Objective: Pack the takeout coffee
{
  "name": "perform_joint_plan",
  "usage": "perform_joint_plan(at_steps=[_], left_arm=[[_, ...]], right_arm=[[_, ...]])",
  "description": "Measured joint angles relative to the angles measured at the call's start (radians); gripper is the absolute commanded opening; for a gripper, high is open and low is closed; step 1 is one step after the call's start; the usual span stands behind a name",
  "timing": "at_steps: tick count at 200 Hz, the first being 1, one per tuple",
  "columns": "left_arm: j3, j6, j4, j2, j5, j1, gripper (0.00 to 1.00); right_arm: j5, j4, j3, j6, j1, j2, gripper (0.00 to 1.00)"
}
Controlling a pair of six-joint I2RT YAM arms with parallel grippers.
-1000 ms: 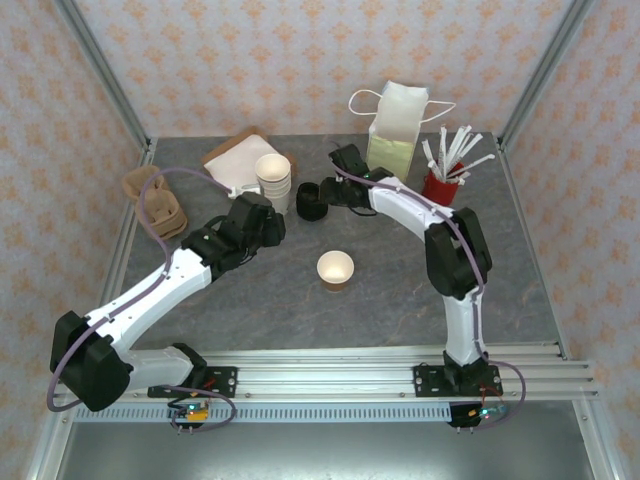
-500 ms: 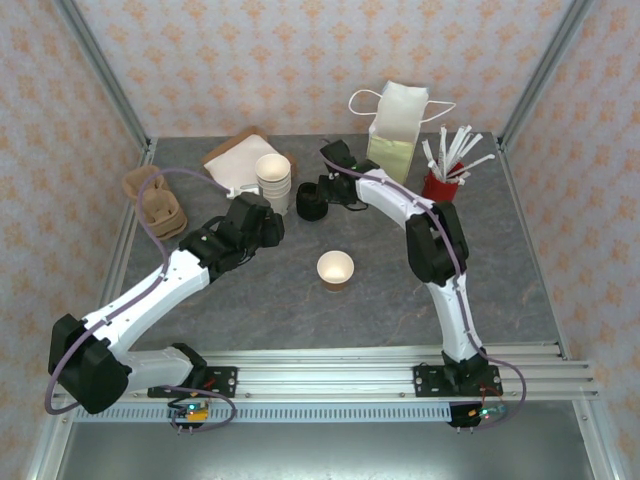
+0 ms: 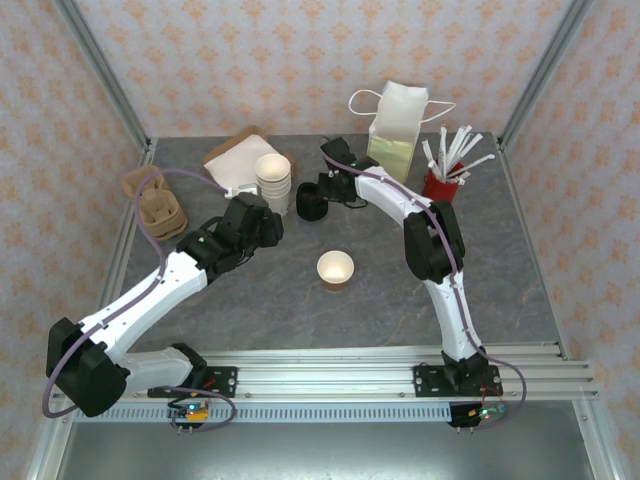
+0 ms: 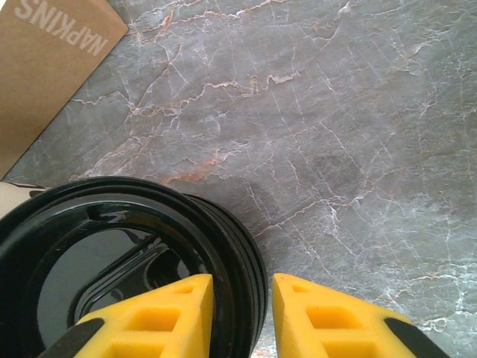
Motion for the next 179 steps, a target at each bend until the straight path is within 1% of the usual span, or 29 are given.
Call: perform_joint_plan(at_steps=[58, 83, 179], left_arm=[[0.000, 0.000, 0.000, -0.001, -0.001, 0.000, 0.54], [-0.002, 0.000, -0.001, -0.001, -0.005, 0.000, 0.54], [-0.012, 0.000, -0.004, -0.001, -0.018, 0.000, 0.54]], right_arm=[[-0.014, -0.003, 0.005, 0.003, 0.000, 0.015, 0.26], [-0.018, -0.003, 0.005, 0.006, 0.000, 0.020, 0.23], [-0.020, -0.014, 0.015, 0.009, 0.000, 0.022, 0.20]])
